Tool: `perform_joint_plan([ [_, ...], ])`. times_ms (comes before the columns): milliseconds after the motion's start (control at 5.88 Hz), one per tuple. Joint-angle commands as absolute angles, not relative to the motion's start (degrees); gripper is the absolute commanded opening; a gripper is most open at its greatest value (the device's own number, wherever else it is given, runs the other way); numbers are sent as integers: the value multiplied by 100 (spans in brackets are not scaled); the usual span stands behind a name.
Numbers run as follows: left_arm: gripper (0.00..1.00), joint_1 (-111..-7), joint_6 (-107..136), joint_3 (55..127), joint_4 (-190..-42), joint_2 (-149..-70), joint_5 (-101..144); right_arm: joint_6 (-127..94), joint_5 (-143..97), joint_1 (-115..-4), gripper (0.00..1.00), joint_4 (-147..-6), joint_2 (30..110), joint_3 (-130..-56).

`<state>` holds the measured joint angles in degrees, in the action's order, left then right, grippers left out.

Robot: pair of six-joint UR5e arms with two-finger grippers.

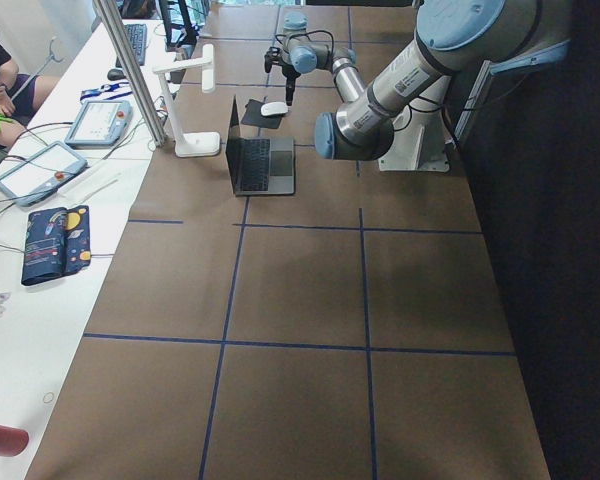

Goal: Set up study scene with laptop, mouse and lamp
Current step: 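Carry the white mouse with the left gripper onto the mouse pad, then release the mouse and withdraw the left gripper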

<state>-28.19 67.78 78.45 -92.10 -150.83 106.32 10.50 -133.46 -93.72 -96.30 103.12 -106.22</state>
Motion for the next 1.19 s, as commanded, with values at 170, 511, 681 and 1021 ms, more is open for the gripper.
perform_joint_plan([
  [170,100,-3135,4894,11232,-7966,-12576,10704,958,-13368,-9360,100,-9624,10310,-10617],
  [511,100,-4002,3374,11976,-8077,-11186,11309,967,-13377,-9360,100,-9624,10310,-10600],
  [681,100,-4617,2487,11979,-8077,-10710,11677,975,-13377,-9360,100,-9624,10310,-10591],
  [1021,100,-6014,1009,11901,-8077,-9795,12250,984,-13377,-9360,100,-9633,10310,-10573],
])
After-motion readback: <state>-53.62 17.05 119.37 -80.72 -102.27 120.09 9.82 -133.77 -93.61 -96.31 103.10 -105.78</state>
